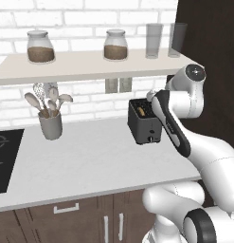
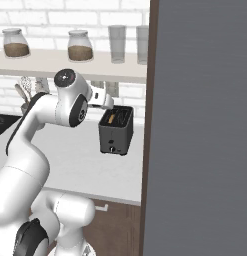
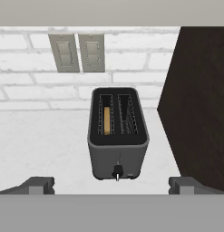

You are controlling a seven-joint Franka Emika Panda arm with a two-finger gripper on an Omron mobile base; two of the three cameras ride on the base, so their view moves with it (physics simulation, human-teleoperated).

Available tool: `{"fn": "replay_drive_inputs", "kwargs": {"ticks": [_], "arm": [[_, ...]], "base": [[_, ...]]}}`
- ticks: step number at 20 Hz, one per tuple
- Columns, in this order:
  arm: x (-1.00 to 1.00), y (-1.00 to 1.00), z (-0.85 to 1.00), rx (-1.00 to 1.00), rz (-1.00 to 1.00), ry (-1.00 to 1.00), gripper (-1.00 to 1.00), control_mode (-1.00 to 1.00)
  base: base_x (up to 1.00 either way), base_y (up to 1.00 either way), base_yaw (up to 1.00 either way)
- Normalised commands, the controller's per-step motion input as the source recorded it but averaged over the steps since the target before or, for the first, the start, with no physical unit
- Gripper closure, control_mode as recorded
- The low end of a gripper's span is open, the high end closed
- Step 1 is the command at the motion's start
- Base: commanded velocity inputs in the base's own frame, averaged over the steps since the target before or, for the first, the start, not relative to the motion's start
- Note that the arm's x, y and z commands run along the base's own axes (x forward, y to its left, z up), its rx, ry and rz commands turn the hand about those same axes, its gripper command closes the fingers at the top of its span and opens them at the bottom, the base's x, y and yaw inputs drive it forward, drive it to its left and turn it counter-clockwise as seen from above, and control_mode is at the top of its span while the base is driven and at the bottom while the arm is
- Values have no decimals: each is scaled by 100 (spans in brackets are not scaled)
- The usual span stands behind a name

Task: Start the toaster. Once the lever pops up, take the bread to the plate on the dining counter.

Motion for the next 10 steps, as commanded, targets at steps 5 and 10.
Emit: {"fn": "replay_drive_inputs", "kwargs": {"ticks": [5,10], "arm": [[0,0,0,0,0,0,-100,-100],[0,0,0,0,0,0,-100,-100]], "base": [[0,0,0],[0,0,0]]}}
